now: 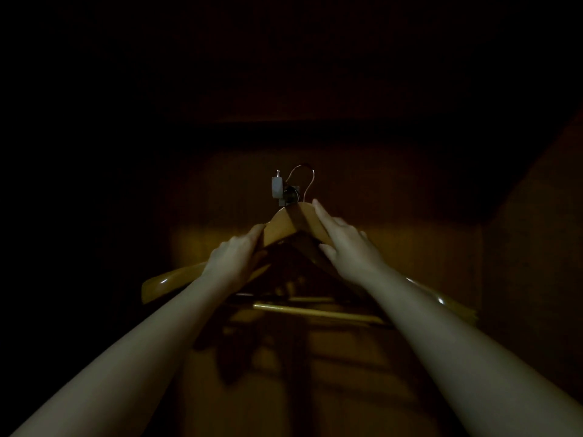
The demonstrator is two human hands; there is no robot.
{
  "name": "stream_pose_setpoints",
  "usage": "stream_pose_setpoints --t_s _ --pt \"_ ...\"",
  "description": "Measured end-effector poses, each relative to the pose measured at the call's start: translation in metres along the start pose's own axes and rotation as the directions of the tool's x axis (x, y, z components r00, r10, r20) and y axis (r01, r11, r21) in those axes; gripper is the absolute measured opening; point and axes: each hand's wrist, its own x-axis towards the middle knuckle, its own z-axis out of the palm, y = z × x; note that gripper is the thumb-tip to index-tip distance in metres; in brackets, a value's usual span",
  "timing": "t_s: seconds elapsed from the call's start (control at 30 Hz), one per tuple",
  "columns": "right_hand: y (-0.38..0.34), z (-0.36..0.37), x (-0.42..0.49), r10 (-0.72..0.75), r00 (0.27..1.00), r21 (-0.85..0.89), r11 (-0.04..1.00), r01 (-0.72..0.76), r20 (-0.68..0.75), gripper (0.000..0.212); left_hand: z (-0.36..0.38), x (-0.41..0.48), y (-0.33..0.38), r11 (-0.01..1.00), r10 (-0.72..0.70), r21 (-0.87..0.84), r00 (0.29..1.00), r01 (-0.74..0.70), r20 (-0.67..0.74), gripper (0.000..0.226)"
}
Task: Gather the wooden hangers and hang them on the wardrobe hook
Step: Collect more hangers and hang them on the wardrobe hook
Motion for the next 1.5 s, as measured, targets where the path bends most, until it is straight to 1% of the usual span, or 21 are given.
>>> stream_pose_setpoints --t_s 0.1,0.2,0.27,0.33,0.37,0.43,0.47,0.5,0.53,0.6,0.67,0.73,0.83,0.93,1.0,1.03,1.17,1.27,1.37,1.5 --pt "-0.005 0.007 0.005 -0.001 1.0 -0.001 1.0 0.001 0.021 0.085 0.005 0.003 -0.012 1.0 -0.024 -0.01 1.0 0.024 -0.007 0.057" --pt "-0.011 0.014 0.007 0.045 0.996 0.017 0.999 -0.047 0.079 0.088 0.011 0.001 -0.018 0.997 -0.053 -0.056 0.998 0.055 0.038 0.062" --pt "-0.013 0.021 0.008 0.057 0.995 0.039 0.997 -0.06 0.083 0.081 0.013 -0.003 -0.02 0.996 -0.059 -0.06 0.997 0.062 0.045 0.064" --pt "-0.014 0.028 0.006 0.07 0.996 0.079 0.994 -0.074 0.059 0.069 0.014 -0.006 -0.021 0.997 -0.062 -0.052 0.998 0.064 0.025 0.06" --pt "-0.015 0.031 0.005 0.1 0.994 0.117 0.988 -0.105 0.046 0.065 0.014 -0.007 -0.022 0.996 -0.07 -0.046 0.997 0.07 0.015 0.057" --pt "-0.016 0.038 0.004 0.189 0.982 0.207 0.959 -0.191 0.028 0.063 0.013 -0.008 -0.025 0.995 -0.09 -0.047 0.996 0.09 -0.004 0.05" --pt "-0.018 0.041 0.004 0.219 0.976 0.213 0.952 -0.219 0.024 0.063 0.014 -0.009 -0.026 0.994 -0.093 -0.051 0.996 0.093 -0.008 0.048" --pt "-0.02 0.044 0.003 0.237 0.971 0.186 0.953 -0.238 0.032 0.063 0.014 -0.011 -0.027 0.994 -0.094 -0.06 0.995 0.094 -0.01 0.047" --pt "-0.022 0.045 0.002 0.243 0.969 0.125 0.961 -0.247 0.048 0.064 0.016 -0.014 -0.028 0.993 -0.096 -0.07 0.995 0.095 -0.01 0.047" --pt "-0.025 0.047 -0.002 0.203 0.976 -0.067 0.978 -0.199 0.074 0.066 0.022 -0.018 -0.027 0.992 -0.099 -0.083 0.995 0.097 -0.028 0.049" --pt "-0.027 0.046 -0.006 0.159 0.984 -0.174 0.974 -0.143 0.084 0.067 0.028 -0.02 -0.027 0.993 -0.091 -0.079 0.993 0.084 -0.077 0.048" --pt "-0.03 0.042 -0.009 0.178 0.978 -0.205 0.967 -0.154 0.106 0.066 0.031 -0.022 -0.025 0.994 -0.087 -0.071 0.992 0.081 -0.095 0.049" --pt "-0.034 0.037 -0.013 0.221 0.965 -0.239 0.954 -0.183 0.143 0.061 0.035 -0.032 -0.022 0.996 -0.088 -0.02 0.995 0.088 -0.04 0.064" --pt "-0.035 0.035 -0.022 0.213 0.972 -0.252 0.95 -0.183 0.1 0.052 0.04 -0.046 -0.018 0.997 -0.076 0.009 0.995 0.077 -0.064 0.066" --pt "-0.036 0.034 -0.031 0.206 0.976 -0.276 0.944 -0.18 0.067 0.041 0.04 -0.058 -0.013 0.999 -0.043 -0.001 0.996 0.043 -0.084 0.065" --pt "-0.037 0.033 -0.037 0.197 0.979 -0.268 0.947 -0.178 0.047 0.042 0.039 -0.064 -0.01 1.0 -0.02 -0.009 0.996 0.019 -0.085 0.064" --pt "-0.041 0.035 -0.072 0.15 0.989 -0.22 0.965 -0.144 0.01 0.055 0.041 -0.094 0.005 0.991 0.123 -0.035 0.99 -0.125 -0.067 0.06" --pt "-0.04 0.038 -0.106 0.178 0.983 -0.245 0.956 -0.163 0.039 0.05 0.048 -0.119 0.019 0.97 0.236 -0.066 0.972 -0.235 0.006 0.055" --pt "-0.036 0.042 -0.148 0.226 0.972 -0.254 0.945 -0.204 0.06 0.045 0.062 -0.144 0.036 0.933 0.356 -0.101 0.926 -0.345 0.126 0.052" --pt "-0.023 0.049 -0.218 0.335 0.935 -0.256 0.92 -0.297 0.118 0.043 0.085 -0.181 0.06 0.867 0.486 -0.257 0.839 -0.427 0.244 0.051"
